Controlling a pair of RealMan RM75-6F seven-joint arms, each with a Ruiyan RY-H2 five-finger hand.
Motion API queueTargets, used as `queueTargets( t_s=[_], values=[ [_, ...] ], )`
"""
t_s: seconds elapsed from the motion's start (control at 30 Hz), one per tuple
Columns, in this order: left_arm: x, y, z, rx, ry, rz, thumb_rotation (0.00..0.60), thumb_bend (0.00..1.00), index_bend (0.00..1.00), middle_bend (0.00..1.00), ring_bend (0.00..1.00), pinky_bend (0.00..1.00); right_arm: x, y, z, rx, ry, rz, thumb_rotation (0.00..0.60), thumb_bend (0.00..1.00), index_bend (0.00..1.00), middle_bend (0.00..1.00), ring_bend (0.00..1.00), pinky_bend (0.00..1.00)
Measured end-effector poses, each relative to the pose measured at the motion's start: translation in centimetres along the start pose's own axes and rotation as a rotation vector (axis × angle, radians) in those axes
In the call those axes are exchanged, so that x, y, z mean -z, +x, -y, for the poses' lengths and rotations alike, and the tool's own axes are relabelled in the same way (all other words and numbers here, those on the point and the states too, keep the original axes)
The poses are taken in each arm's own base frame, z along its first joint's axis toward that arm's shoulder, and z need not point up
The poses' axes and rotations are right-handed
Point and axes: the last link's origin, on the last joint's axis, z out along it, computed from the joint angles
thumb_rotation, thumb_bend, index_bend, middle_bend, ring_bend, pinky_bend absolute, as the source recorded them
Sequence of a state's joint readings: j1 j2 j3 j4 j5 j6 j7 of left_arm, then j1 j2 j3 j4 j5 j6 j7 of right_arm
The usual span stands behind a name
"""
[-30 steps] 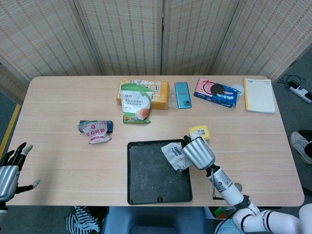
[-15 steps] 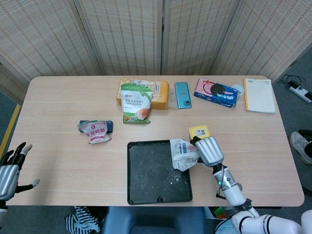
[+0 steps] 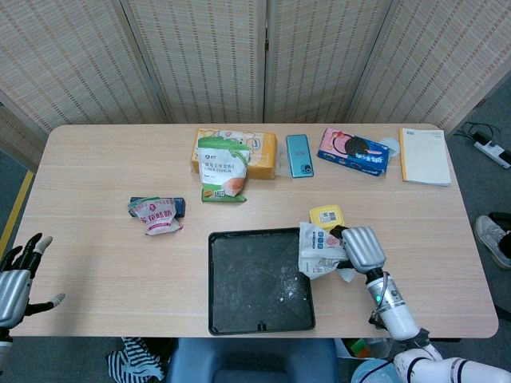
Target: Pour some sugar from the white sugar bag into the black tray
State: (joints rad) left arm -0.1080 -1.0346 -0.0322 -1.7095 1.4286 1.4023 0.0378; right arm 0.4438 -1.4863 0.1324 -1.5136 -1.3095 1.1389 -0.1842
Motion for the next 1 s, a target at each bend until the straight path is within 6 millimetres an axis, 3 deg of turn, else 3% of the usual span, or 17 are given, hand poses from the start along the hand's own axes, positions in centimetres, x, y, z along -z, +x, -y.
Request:
queueTargets(
  t_s=[0.3,0.63,1.0],
  values=[
    [-0.3,-0.1,0.1,0.002,0.003,0.007,0.600,0.17,0.00,0.00,0.26,0.13,2.9,1.5,-3.3,0.127,-0.047,0.072,0.600,0.38,0.85,0.77,1.00,1.00],
    [-0.3,-0.2,-0.1,-0.013,-0.001,0.006,0.600,0.17,0.00,0.00,0.26,0.13,6.1,0.0,-7.0,0.084,-0.128,0.088,0.600,0.38,0.85,0.77,1.00,1.00],
    [-0.7,-0.6,-0.1,-0.026,0.010,0.018,0.600,0.17,0.00,0.00,0.26,0.13,7.2,-2.2,-11.9,-0.054,-0.229,0.125,0.600,0.38,0.85,0.77,1.00,1.00]
  ],
)
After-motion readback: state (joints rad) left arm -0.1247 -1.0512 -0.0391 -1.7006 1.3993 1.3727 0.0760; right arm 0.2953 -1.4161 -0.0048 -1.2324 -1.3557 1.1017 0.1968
